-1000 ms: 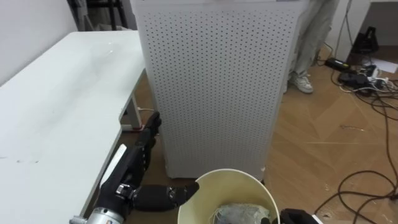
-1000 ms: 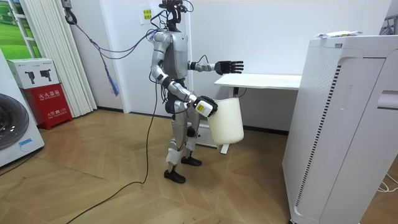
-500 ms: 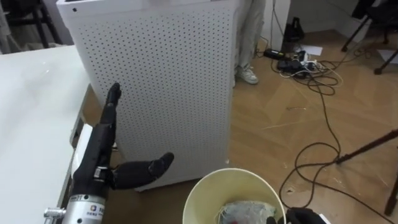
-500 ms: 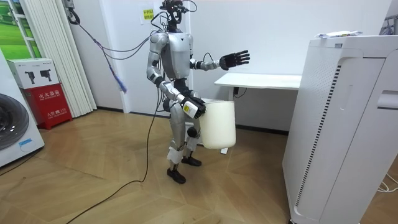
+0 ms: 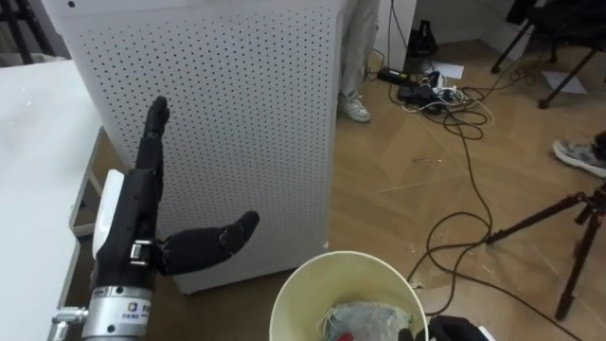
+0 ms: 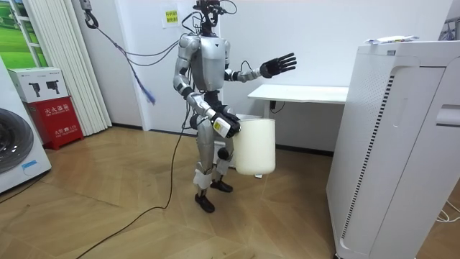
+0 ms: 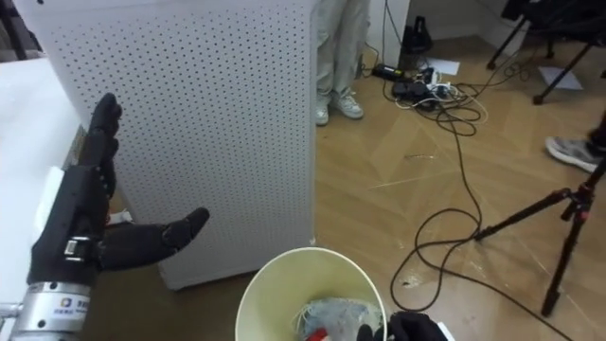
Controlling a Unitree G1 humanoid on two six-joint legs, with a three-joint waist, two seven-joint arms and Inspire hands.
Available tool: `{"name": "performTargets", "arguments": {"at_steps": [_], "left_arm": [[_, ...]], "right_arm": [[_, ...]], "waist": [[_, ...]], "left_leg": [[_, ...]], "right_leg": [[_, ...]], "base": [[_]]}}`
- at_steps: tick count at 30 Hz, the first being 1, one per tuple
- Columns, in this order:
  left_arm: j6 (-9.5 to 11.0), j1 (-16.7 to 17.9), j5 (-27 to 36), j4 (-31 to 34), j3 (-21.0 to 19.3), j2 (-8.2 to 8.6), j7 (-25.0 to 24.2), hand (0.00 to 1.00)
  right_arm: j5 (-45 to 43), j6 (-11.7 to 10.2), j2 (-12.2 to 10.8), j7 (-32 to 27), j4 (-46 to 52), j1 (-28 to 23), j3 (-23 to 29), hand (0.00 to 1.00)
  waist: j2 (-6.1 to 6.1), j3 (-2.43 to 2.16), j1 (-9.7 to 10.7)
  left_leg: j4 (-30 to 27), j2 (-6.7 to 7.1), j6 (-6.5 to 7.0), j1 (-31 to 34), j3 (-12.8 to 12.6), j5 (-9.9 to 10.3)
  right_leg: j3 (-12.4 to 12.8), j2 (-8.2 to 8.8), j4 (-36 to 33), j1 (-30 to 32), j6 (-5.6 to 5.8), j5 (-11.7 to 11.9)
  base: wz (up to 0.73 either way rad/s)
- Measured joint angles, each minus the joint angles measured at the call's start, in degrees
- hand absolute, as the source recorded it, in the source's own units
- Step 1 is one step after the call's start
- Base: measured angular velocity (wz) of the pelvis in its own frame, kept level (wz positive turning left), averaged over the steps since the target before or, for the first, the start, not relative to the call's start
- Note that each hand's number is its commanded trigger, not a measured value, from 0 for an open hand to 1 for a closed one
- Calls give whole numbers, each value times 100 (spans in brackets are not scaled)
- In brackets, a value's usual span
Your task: Pick garbage
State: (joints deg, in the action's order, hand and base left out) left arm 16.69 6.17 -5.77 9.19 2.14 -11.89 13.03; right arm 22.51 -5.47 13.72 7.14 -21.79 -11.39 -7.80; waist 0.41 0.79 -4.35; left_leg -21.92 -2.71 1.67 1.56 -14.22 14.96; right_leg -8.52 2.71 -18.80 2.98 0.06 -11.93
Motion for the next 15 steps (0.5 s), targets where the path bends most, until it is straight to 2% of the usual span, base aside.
{"name": "performTargets", "arguments": {"at_steps": [2,4,6,7,8,9,10,11,12,13,14,15], "left_arm": [[0,49,-25,-7,-2,2,32,0],[-1,135,-27,-20,5,3,40,0],[-1,160,-88,-114,15,3,40,0],[-1,158,-123,-207,15,10,40,0],[-3,174,-125,-249,27,17,41,0],[-5,217,-95,-262,66,32,47,0],[4,219,-59,-264,112,35,49,0],[4,232,-66,-264,119,34,50,0],[8,267,-84,-261,119,34,90,0],[50,279,-118,-262,105,34,177,0],[98,296,-139,-262,76,34,222,0],[169,312,-235,-262,18,29,294,0]], "right_arm": [[-5,0,6,32,0,-7,0,100],[-31,0,-2,54,0,-16,-1,100],[-50,0,-2,55,-4,-25,0,100],[-50,0,2,55,-14,-22,10,100],[-37,-1,7,56,-41,-30,10,100],[-11,-1,13,52,-62,-47,23,100],[3,0,82,44,-66,-47,28,100],[5,0,133,43,-70,-54,27,100],[5,-1,207,39,-80,-92,26,100],[5,-1,234,33,-85,-151,11,100],[-5,-1,223,34,-86,-174,-2,100],[-44,-1,168,36,-91,-227,-8,100]], "waist": [[54,34,-34],[62,38,-19],[71,34,80],[53,48,101],[30,67,108],[22,51,122],[-37,90,87],[-41,94,65],[-15,77,5],[16,55,-98],[8,48,-104],[0,-8,-61]], "left_leg": [[-375,-74,-40,93,67,81],[-695,-84,-46,232,236,87],[-1115,-167,-55,445,222,79],[-1663,-237,-156,749,225,-36],[-1861,-239,-208,931,298,-53],[-1619,-133,-228,1195,506,-21],[-1087,-36,-290,1464,561,-78],[-793,-14,-325,1584,575,-152],[-170,53,-395,1787,645,-437],[311,38,-315,1877,668,-868],[396,48,-271,1890,675,-1041],[383,116,-151,1859,656,-1307]], "right_leg": [[-139,9,-153,26,-66,-70],[-181,52,-319,69,-120,-153],[-193,13,-348,99,-198,-231],[-156,-2,-409,113,-243,-275],[-115,1,-414,102,-264,-291],[-65,2,-402,96,-266,-324],[3,5,-418,130,-306,-388],[64,4,-428,132,-293,-410],[89,9,-482,127,-264,-470],[77,33,-666,173,-245,-612],[76,69,-810,183,-201,-715],[39,167,-1030,208,-59,-907]], "base": [[-48],[-27],[2],[10],[14],[15],[9],[-11],[-33],[-34],[-23],[0]]}}
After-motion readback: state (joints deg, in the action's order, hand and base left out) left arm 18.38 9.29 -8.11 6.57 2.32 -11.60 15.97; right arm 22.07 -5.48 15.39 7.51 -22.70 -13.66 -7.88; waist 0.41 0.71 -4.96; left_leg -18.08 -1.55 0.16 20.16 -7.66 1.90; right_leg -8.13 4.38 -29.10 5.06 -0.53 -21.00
